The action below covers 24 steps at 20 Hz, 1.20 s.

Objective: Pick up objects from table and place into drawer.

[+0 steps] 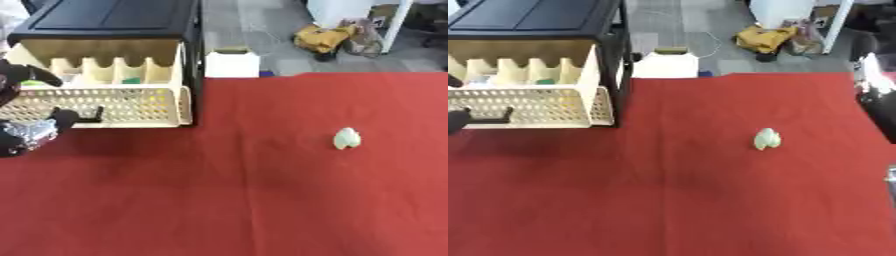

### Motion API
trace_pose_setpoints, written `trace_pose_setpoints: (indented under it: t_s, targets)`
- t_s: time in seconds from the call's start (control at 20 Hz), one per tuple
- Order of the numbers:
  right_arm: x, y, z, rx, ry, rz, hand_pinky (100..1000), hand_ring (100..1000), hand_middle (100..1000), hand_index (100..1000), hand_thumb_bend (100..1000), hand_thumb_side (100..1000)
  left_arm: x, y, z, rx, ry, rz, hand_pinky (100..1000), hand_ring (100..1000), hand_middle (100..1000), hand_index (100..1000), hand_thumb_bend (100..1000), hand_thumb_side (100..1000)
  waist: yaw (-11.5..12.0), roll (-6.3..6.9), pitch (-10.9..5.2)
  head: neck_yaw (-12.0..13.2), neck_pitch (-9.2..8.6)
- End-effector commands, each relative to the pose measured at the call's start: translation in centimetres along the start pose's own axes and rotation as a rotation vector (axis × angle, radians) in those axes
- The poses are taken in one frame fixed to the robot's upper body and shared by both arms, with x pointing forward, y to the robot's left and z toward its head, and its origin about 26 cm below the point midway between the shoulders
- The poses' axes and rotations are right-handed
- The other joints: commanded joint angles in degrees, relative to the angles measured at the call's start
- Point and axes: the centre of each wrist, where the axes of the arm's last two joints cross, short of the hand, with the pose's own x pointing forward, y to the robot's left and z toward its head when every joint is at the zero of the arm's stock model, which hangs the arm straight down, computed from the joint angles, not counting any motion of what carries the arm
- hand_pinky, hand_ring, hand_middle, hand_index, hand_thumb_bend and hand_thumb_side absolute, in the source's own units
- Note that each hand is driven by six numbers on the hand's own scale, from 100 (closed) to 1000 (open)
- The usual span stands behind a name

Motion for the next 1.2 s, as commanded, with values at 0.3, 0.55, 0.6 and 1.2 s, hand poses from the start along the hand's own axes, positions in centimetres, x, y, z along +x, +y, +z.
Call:
trace_pose_setpoints:
  t_s: [0.3,0.55,0.6,1.2]
  targets:
    - [1.1,-1.4,-3.1,0.023,-0.116,0.175,696,794,565,798,438,799,0.7,1.3,-0.5,0.224,-0.095,0.095,100,100,100,817,332,1000,0.6,0.27,-1.77,-0.7,0.78]
    - [0.6,-1.5,-4.8,0.072,-0.168,0.306,695,789,578,792,427,966,1.1,1.4,-0.9,0.395,-0.107,0.240,100,100,100,797,352,1000,0.9,0.54,-2.13,-1.4,0.85]
    - [0.4,-1.5,-5.1,0.088,-0.179,0.333,696,789,582,792,432,981,1.2,1.3,-1.0,0.429,-0.107,0.274,100,100,100,793,359,1000,0.9,0.55,-2.19,-1.5,0.90]
    - [-3.2,-1.6,-8.7,0.349,-0.286,0.583,719,808,615,796,543,910,2.8,-2.4,-1.7,0.680,-0.008,0.741,100,100,100,754,199,1000,1.5,0.21,-2.60,-3.0,0.96]
